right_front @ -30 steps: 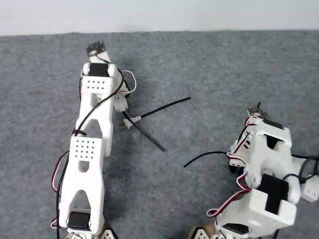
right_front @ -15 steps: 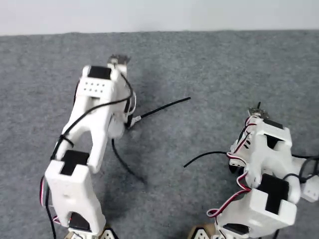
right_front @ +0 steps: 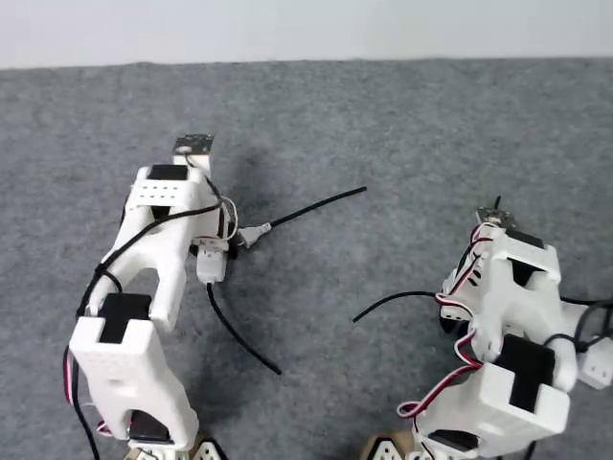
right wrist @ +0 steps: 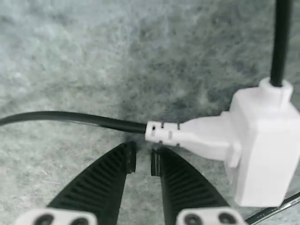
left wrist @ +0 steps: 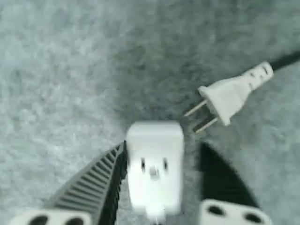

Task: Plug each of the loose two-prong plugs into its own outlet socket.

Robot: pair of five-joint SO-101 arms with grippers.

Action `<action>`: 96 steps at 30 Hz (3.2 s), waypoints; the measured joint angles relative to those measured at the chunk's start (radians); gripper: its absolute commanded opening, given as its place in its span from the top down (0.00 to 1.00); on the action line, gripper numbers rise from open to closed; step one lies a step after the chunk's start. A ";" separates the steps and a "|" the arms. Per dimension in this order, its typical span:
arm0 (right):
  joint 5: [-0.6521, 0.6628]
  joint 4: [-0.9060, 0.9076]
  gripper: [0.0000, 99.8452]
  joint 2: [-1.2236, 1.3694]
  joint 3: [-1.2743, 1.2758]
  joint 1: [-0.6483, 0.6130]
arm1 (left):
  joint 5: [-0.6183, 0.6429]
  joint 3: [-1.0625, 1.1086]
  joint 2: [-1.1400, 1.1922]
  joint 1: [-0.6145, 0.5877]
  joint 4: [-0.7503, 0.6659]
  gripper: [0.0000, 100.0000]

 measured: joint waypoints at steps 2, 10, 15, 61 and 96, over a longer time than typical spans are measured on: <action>0.000 0.000 0.93 0.000 0.000 0.000 | -0.005 0.000 -0.014 0.003 -0.002 0.66; 0.000 0.000 0.93 0.000 0.000 0.000 | -0.084 0.034 -0.199 0.005 0.064 0.74; 0.000 0.000 0.93 0.000 0.000 0.000 | -0.087 0.172 -0.264 0.028 0.014 0.74; 0.000 0.000 0.93 0.000 0.000 -0.006 | -0.100 0.394 -0.324 -0.133 -0.144 0.74; 0.000 0.000 0.93 0.000 0.000 -0.008 | 0.249 0.511 -0.328 -0.035 -0.296 0.99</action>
